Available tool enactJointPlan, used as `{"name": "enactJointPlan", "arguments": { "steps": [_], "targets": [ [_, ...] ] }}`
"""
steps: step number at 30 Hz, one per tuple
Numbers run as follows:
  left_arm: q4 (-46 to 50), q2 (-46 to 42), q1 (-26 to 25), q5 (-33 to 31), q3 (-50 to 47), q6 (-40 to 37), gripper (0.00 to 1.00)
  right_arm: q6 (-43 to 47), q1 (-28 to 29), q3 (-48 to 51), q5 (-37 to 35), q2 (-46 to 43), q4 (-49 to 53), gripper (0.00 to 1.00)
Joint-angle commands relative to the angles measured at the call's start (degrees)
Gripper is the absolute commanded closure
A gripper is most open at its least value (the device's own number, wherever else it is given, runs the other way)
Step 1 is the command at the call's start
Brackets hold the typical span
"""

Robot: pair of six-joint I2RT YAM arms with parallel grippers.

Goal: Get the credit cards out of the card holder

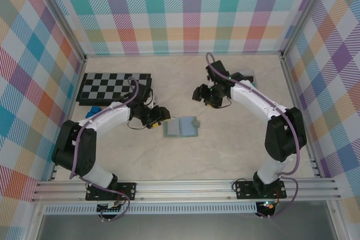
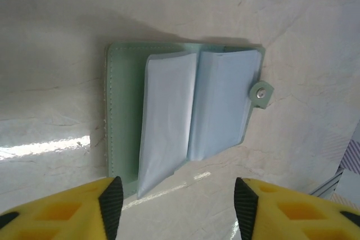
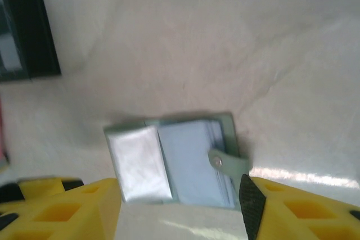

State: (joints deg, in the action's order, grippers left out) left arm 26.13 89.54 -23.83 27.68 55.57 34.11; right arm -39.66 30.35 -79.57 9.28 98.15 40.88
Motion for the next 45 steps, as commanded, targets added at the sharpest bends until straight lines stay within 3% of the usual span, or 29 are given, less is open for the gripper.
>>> {"name": "enactJointPlan", "arguments": {
  "steps": [1, 7, 15, 25, 32, 42, 45],
  "targets": [
    [-3.6, 2.0, -1.6, 1.2, -1.0, 2.6, 0.52, 3.0, 4.5, 2.9, 1.5, 0.9, -1.2, 0.44],
    [-4.8, 5.5, -2.4, 0.7, -0.7, 3.4, 0.66, 1.0, 9.6, 6.3, 0.1, 5.2, -1.7, 0.51],
    [-5.1, 8.6, -2.6, 1.3, -0.5, 3.2, 0.85, 0.0, 10.5, 3.3, -4.1, 11.7, 1.3, 0.55],
    [-5.6, 9.7, -2.6, 1.9, -0.5, 2.9, 0.97, 1.0, 10.6, 2.1, -1.4, 14.8, -0.4, 0.58],
    [-6.5, 11.1, -2.6, 2.6, -1.0, 2.9, 1.00, 1.4, 10.6, 2.5, 1.8, 14.4, -2.8, 0.69],
    [-6.9, 12.6, -2.6, 2.1, -1.6, 2.9, 1.00, 1.2, 10.8, 2.6, 2.1, 13.9, -3.4, 0.69],
    [-6.6, 13.0, -2.6, 1.1, -1.8, 3.0, 1.00, 1.3, 11.8, 1.9, -1.5, 13.4, -1.6, 0.68]
  ]
}}
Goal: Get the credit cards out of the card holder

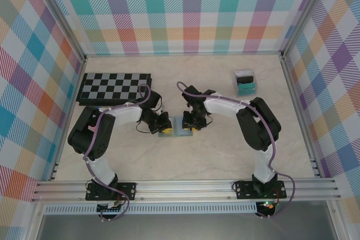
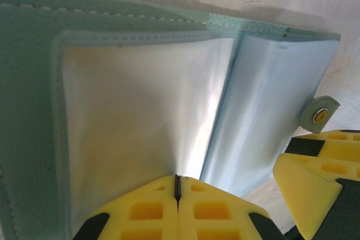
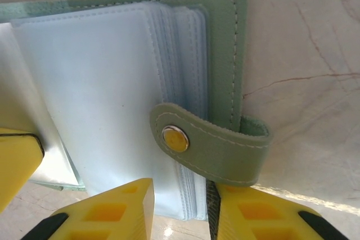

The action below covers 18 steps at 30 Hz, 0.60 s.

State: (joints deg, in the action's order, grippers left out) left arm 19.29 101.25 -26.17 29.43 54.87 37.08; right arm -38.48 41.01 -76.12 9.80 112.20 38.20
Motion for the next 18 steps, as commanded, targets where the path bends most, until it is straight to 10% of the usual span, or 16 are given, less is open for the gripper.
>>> {"name": "enactJointPlan", "arguments": {
  "steps": [1, 18],
  "targets": [
    [0.5, 1.5, -0.3, -0.9, -1.1, 0.0, 1.00, 0.4, 1.8, -2.1, -3.8, -0.8, 2.0, 0.68],
    [0.6, 3.1, -0.6, -1.5, -1.8, -0.4, 1.00, -0.9, 4.8, -7.6, -10.1, 4.5, 8.2, 0.61]
  ]
}}
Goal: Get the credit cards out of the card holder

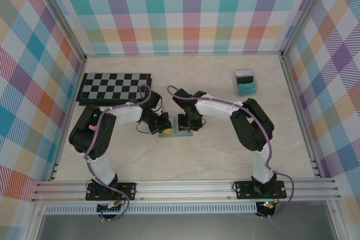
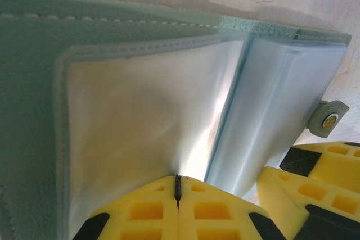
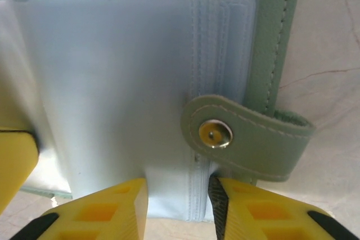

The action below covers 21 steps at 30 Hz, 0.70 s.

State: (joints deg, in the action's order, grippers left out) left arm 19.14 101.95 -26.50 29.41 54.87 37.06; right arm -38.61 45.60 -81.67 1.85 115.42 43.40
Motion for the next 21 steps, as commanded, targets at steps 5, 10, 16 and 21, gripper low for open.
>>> {"name": "enactJointPlan", "arguments": {
  "steps": [5, 10, 16, 21],
  "targets": [
    [0.4, 2.5, -0.3, -1.1, -1.9, -0.4, 1.00, -0.2, 0.2, -2.2, 1.0, 2.0, 1.3, 0.61],
    [0.2, 2.6, -0.3, -0.8, -1.8, -0.3, 1.00, 0.9, 0.2, 0.1, 8.3, 0.2, -6.0, 0.68],
    [1.7, 0.7, -0.3, -1.6, 0.1, 0.3, 1.00, 0.4, 0.2, -0.6, 4.7, -2.9, -4.1, 0.69],
    [10.5, -5.4, -0.3, -7.1, 4.9, -1.6, 0.90, -0.8, 0.2, 0.6, -2.2, -10.6, -0.7, 0.60]
  ]
}}
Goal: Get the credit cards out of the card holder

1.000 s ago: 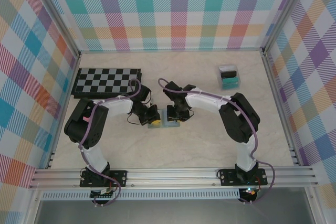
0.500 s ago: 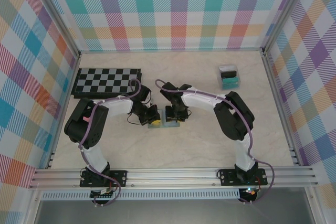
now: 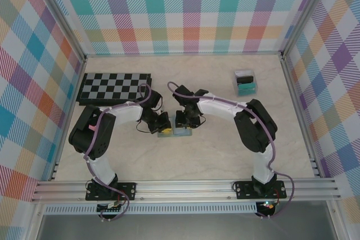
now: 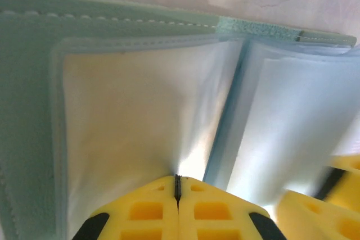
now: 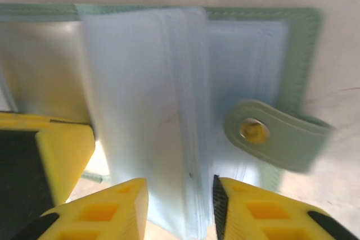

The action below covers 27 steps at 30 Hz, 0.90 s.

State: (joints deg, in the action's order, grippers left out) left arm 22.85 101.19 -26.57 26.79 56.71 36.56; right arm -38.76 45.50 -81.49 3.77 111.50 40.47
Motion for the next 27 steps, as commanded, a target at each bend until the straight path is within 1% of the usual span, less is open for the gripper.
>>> {"name": "enactJointPlan", "arguments": {
  "steps": [1, 3, 5, 6, 7, 10, 11, 13, 14, 17, 18, 19, 20, 23, 27],
  "targets": [
    [9.1, -6.2, -0.3, -6.1, 4.2, -1.7, 0.87, -0.8, 0.3, 1.0, -5.6, -8.7, 2.5, 0.56],
    [13.5, -8.7, -0.2, -9.1, 6.5, -2.6, 0.82, -0.7, 0.3, 2.1, -8.0, -12.4, 3.3, 0.46],
    [17.4, -11.0, -0.2, -10.8, 9.1, -3.5, 0.78, 0.3, 0.2, 3.1, -11.0, -16.6, 3.8, 0.30],
    [18.2, -12.1, -0.2, -11.6, 10.0, -3.7, 0.75, 0.6, 0.0, 3.3, -13.2, -18.2, 4.5, 0.24],
    [19.5, -13.2, -0.2, -13.1, 11.2, -3.9, 0.71, 1.0, -0.4, 3.1, -16.0, -20.1, 5.6, 0.19],
    [23.1, -16.1, 0.4, -19.5, 14.5, -5.2, 0.54, 2.4, -2.4, 3.4, -24.1, -25.1, 7.5, 0.03],
    [23.5, -17.2, 0.8, -22.0, 15.1, -5.5, 0.48, 3.1, -3.4, 4.0, -27.0, -27.1, 7.6, 0.00],
    [23.1, -19.5, 2.0, -26.1, 15.2, -5.7, 0.38, 4.4, -5.6, 5.2, -32.1, -30.4, 7.4, 0.00],
    [21.8, -20.9, 2.7, -27.2, 14.6, -5.7, 0.30, 5.0, -7.0, 6.0, -34.5, -32.2, 7.1, 0.00],
    [14.6, -26.0, 4.3, -30.9, 9.6, -6.3, 0.06, 6.3, -12.7, 8.7, -38.6, -37.0, 6.5, 0.00],
    [12.6, -27.4, 4.8, -32.5, 7.8, -6.7, 0.00, 6.7, -15.0, 10.0, -39.6, -38.6, 5.9, 0.00],
    [11.0, -28.5, 5.1, -34.3, 6.3, -7.2, 0.00, 7.1, -16.8, 11.2, -40.5, -40.1, 5.2, 0.00],
    [9.5, -29.4, 5.6, -37.4, 4.7, -7.3, 0.00, 7.3, -18.8, 13.1, -41.8, -41.9, 3.8, 0.00],
    [6.8, -31.3, 7.1, -45.0, 0.3, -7.0, 0.00, 10.4, -23.8, 20.4, -43.2, -47.9, -4.4, 0.00],
    [1.7, -33.7, 8.9, -49.2, -5.4, -8.7, 0.00, 13.3, -30.4, 31.1, -43.2, -54.2, -16.7, 0.00]
  ]
}}
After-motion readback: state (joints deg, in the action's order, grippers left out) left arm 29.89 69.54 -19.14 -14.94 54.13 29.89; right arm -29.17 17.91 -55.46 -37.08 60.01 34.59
